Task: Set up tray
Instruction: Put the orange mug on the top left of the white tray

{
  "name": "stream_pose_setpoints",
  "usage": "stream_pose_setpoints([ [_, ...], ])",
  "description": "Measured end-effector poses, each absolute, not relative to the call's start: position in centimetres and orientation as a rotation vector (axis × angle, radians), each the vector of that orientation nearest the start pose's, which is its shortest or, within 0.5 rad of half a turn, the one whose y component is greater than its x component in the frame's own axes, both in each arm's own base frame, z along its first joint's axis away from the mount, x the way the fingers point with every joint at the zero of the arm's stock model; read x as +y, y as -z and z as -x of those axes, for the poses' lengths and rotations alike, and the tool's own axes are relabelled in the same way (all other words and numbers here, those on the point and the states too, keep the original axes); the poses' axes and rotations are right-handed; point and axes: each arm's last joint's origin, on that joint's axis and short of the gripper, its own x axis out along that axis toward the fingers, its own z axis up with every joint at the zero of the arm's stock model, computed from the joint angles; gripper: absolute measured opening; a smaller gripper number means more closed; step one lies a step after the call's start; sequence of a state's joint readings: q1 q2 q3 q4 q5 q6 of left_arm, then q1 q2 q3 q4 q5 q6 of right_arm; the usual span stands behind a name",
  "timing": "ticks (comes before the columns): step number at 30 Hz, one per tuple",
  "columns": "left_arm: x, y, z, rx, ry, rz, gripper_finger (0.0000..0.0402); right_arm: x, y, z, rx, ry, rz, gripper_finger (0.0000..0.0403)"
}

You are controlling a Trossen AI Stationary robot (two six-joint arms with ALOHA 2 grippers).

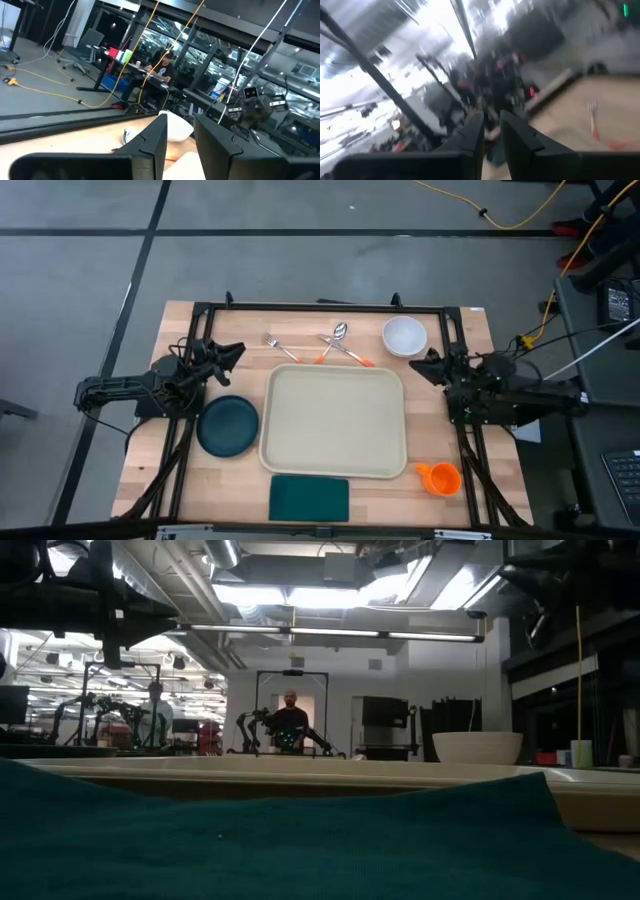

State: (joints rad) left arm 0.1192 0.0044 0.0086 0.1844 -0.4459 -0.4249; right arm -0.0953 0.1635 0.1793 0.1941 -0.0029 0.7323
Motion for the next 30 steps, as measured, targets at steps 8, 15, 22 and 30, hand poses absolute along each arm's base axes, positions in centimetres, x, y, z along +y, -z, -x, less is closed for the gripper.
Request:
stream_pose_setpoints([
  [8,2.3,-18.3,-9.1,-0.300,-0.495,0.438,0.0090,0.1,-30.3,-12.0,0.229,0.029,-0.786,0.0067],
  [15,2.2,-18.4,-9.2,-0.304,-0.454,0.479,0.0090,1.9,-31.7,-15.9,0.788,0.084,-0.960,0.0067],
  [22,2.0,-18.1,-9.4,-0.243,-0.365,0.457,0.0090,5.4,-30.6,-17.9,1.168,0.240,-1.115,0.0067],
  [30,1.6,-17.0,-9.6,-0.099,-0.272,0.479,0.0090,11.5,-29.6,-16.4,1.355,0.443,-1.205,0.0073],
])
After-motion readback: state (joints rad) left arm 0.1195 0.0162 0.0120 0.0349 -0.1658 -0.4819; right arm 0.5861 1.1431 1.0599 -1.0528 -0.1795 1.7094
